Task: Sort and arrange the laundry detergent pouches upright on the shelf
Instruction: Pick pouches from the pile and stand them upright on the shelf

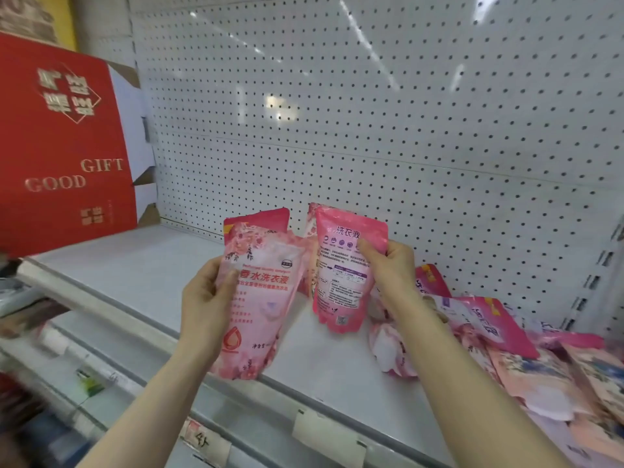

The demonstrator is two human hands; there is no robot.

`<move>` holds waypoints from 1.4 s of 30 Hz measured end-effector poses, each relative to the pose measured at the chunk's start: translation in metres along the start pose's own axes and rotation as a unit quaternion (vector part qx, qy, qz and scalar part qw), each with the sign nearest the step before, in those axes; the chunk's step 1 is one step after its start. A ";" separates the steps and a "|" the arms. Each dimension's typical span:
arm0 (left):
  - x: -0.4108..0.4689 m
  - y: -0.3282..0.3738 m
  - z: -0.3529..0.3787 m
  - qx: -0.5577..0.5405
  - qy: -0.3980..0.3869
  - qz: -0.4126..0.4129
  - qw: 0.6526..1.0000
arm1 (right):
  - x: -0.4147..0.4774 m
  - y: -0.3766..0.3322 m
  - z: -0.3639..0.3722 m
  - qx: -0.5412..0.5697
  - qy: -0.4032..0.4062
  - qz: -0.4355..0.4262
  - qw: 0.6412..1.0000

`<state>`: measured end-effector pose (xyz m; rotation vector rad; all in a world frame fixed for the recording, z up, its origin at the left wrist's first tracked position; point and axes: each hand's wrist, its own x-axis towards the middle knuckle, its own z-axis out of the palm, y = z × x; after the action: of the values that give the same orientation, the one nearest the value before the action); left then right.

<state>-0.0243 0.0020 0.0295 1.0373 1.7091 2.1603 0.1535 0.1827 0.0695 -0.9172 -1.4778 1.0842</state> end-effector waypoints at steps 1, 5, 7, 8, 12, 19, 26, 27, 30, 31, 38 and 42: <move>0.002 -0.002 -0.001 -0.004 -0.002 -0.001 1.000 | 0.000 0.004 0.004 -0.003 0.000 0.006 1.000; 0.008 -0.009 -0.001 -0.038 -0.026 -0.018 0.999 | -0.005 0.020 0.008 -0.024 -0.007 0.023 0.999; 0.010 -0.011 0.002 -0.052 -0.041 -0.017 0.998 | -0.007 0.014 0.004 -0.046 0.005 -0.023 0.999; 0.011 -0.013 0.003 -0.058 -0.049 -0.015 0.997 | -0.008 0.008 0.002 -0.086 0.018 -0.075 0.993; 0.019 -0.019 0.011 -0.087 -0.074 -0.010 0.993 | -0.015 -0.033 0.010 -0.268 -0.027 -0.311 0.911; 0.034 -0.032 0.011 0.012 -0.083 0.032 0.996 | -0.012 -0.038 0.047 -0.331 -0.107 -0.266 0.899; 0.025 -0.051 -0.003 0.198 -0.087 0.179 0.960 | -0.013 -0.041 0.076 -0.343 -0.027 -0.293 0.892; 0.025 -0.054 -0.003 0.220 -0.091 0.191 0.952 | -0.013 -0.041 0.077 -0.349 -0.026 -0.289 0.891; 0.024 -0.058 0.000 0.264 -0.091 0.211 0.937 | -0.019 -0.040 0.072 -0.350 -0.034 -0.264 0.898; 0.023 -0.059 0.001 0.267 -0.091 0.218 0.934 | -0.022 -0.040 0.068 -0.341 -0.036 -0.260 0.903; -0.001 -0.045 0.037 0.244 -0.142 0.327 0.902 | -0.045 -0.019 -0.037 -0.358 0.105 -0.219 0.902; -0.018 -0.034 0.095 0.225 -0.242 0.377 0.865 | -0.058 0.006 -0.137 -0.534 0.159 -0.048 0.829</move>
<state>0.0401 0.0762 -0.0004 2.4699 1.7426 1.5576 0.2987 0.1515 0.0543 -1.6519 -1.7851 -0.1054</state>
